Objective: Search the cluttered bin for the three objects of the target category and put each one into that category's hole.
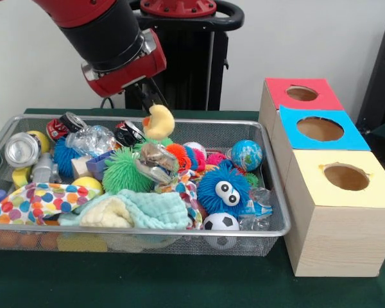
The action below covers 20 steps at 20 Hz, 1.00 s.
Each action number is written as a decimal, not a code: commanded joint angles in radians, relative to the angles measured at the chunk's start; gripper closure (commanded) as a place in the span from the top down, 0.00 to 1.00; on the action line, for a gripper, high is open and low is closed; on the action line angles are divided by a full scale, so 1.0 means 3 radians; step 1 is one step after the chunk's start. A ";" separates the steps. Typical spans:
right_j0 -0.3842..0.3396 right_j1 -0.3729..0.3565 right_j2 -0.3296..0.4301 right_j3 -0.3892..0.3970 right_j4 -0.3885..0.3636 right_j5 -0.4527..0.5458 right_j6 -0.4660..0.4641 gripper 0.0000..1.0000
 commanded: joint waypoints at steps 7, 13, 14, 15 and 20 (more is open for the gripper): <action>-0.0169 0.0038 0.0215 -0.0068 0.0180 -0.0278 -0.0188 0.00; -0.0208 -0.0080 0.0280 -0.0022 0.0283 -0.0216 -0.0190 0.00; -0.0202 -0.0114 0.0286 -0.0020 0.0304 -0.0119 -0.0184 0.00; -0.0198 -0.0158 0.0287 -0.0008 0.0330 -0.0021 -0.0162 0.00; -0.0180 -0.0511 0.0290 0.0172 0.0507 0.0384 -0.0016 0.00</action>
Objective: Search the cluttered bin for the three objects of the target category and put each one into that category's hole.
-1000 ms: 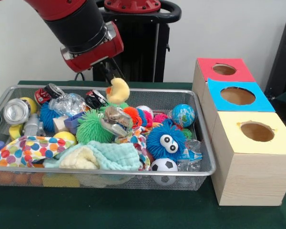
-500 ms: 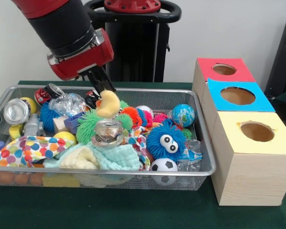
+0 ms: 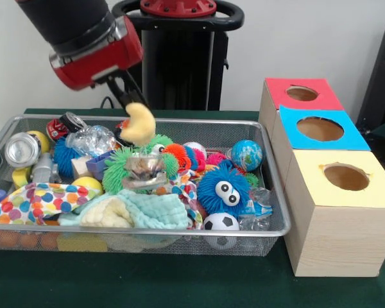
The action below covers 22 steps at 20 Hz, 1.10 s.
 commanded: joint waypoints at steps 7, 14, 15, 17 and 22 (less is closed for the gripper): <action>0.0111 -0.0447 0.0111 0.0179 0.0283 0.0704 0.0079 0.00; 0.0157 -0.0397 0.0045 0.0109 0.0276 0.0446 0.0119 0.00; 0.0156 -0.0392 0.0045 0.0115 0.0282 0.0422 0.0112 0.00; 0.0169 -0.0369 0.0016 0.0118 0.0252 0.0354 0.0128 0.00; 0.0235 -0.0258 -0.0042 0.0032 0.0157 0.0143 0.0176 0.00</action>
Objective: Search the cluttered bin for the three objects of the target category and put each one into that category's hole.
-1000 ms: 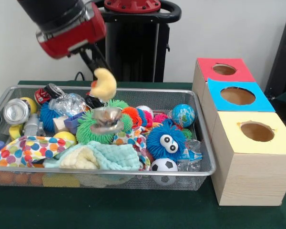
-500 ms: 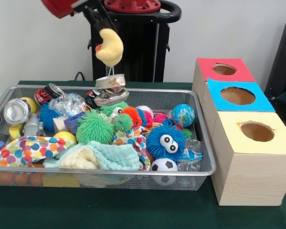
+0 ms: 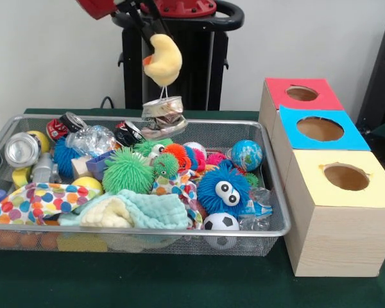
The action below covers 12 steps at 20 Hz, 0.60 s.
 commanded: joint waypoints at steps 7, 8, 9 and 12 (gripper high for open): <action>0.0271 0.0334 -0.0281 -0.0202 -0.0481 -0.0620 0.0315 0.00; 0.0287 0.0336 -0.0297 -0.0212 -0.0511 -0.0689 0.0323 0.00; 0.0303 0.0341 -0.0314 -0.0223 -0.0544 -0.0782 0.0338 0.00; 0.0359 0.0379 -0.0387 -0.0276 -0.0640 -0.0910 0.0373 0.00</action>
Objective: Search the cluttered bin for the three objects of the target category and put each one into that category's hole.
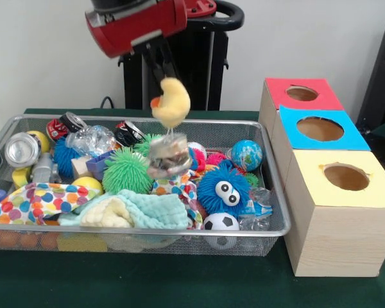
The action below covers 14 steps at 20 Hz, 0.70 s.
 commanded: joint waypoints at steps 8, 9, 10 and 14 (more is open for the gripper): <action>0.0133 0.0173 -0.0305 -0.0080 -0.0306 -0.0688 0.0363 0.00; 0.0153 0.0191 -0.0333 -0.0107 -0.0331 -0.0711 0.0377 0.00; 0.0159 0.0196 -0.0345 -0.0103 -0.0343 -0.0775 0.0386 0.00; 0.0184 0.0207 -0.0372 -0.0125 -0.0328 -0.0814 0.0369 0.00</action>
